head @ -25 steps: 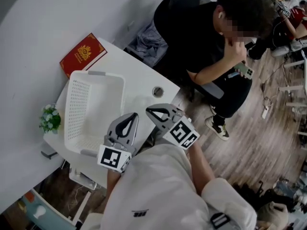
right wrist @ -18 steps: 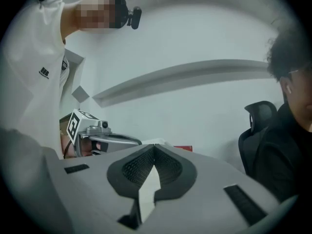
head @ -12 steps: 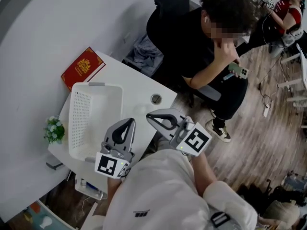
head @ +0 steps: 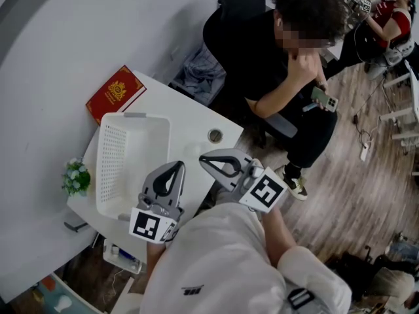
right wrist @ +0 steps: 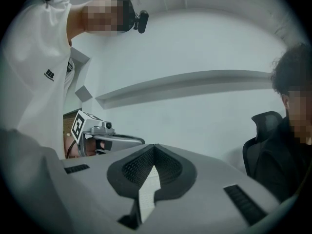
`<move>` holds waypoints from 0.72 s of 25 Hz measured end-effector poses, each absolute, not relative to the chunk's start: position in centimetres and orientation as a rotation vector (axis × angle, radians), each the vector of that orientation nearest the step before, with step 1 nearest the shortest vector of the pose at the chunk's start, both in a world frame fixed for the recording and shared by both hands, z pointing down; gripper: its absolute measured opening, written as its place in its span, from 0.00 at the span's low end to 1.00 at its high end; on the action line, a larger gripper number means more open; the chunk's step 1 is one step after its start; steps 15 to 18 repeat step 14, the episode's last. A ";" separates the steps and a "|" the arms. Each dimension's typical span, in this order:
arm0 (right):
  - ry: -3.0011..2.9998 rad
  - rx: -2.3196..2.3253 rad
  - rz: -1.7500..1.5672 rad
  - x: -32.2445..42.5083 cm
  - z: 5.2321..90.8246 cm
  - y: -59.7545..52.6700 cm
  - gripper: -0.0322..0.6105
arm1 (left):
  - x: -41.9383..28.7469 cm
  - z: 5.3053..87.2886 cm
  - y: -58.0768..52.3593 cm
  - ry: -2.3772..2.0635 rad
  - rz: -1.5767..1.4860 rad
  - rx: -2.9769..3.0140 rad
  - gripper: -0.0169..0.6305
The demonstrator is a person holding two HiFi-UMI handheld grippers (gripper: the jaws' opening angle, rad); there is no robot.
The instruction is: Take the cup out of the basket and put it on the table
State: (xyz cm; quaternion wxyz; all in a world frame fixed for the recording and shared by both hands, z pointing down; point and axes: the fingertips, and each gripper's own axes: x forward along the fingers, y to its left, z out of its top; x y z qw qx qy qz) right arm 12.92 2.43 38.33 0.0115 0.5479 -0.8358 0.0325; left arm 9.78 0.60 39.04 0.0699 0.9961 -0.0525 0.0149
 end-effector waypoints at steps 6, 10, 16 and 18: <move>-2.579 1.672 0.104 12.8 38.8 2.5 0.07 | 9.9 39.0 0.6 -0.161 0.056 2.987 0.04; -2.530 1.614 0.093 12.5 39.4 2.5 0.07 | 9.9 39.0 0.5 -0.168 0.055 2.983 0.04; -2.520 1.596 0.097 12.3 39.9 2.5 0.07 | 9.8 39.0 0.4 -0.167 0.049 2.984 0.04; -2.520 1.596 0.097 12.3 39.9 2.5 0.07 | 9.8 39.0 0.4 -0.167 0.049 2.984 0.04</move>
